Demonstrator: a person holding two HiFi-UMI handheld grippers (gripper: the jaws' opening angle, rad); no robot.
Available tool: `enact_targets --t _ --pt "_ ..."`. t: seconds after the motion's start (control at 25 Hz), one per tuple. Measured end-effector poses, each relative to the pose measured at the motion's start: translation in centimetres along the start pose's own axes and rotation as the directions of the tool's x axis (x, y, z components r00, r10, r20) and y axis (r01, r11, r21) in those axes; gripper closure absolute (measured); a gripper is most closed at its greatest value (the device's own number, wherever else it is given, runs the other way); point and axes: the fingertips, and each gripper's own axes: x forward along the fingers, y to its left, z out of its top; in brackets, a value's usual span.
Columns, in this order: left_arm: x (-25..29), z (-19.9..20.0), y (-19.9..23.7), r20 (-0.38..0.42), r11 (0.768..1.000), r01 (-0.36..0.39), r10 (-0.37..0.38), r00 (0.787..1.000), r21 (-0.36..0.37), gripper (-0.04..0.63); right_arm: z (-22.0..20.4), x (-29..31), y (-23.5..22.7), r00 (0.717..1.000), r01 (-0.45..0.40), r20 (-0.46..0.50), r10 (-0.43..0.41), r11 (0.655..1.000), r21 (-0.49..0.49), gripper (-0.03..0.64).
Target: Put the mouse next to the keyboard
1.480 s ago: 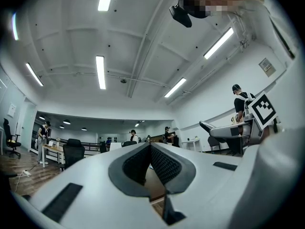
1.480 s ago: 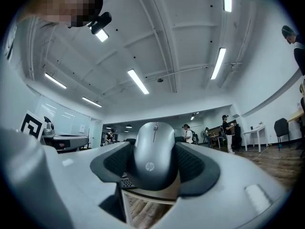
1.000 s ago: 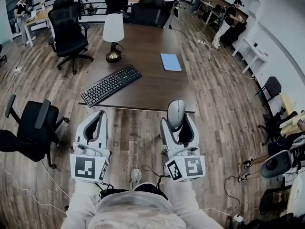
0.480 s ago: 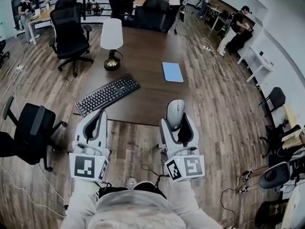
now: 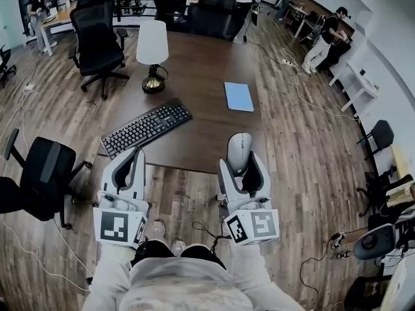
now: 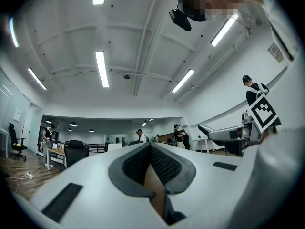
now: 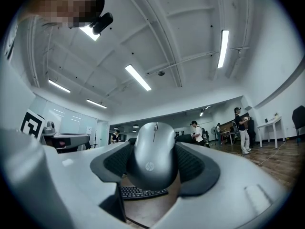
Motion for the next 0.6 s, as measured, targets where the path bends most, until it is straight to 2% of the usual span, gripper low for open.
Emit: enact_targets --t 0.6 --pt "8.1 -1.2 3.8 0.027 0.997 0.072 -0.072 0.997 -0.011 0.591 -0.6 7.2 -1.9 0.998 0.06 0.017 -0.059 0.998 -0.018 0.307"
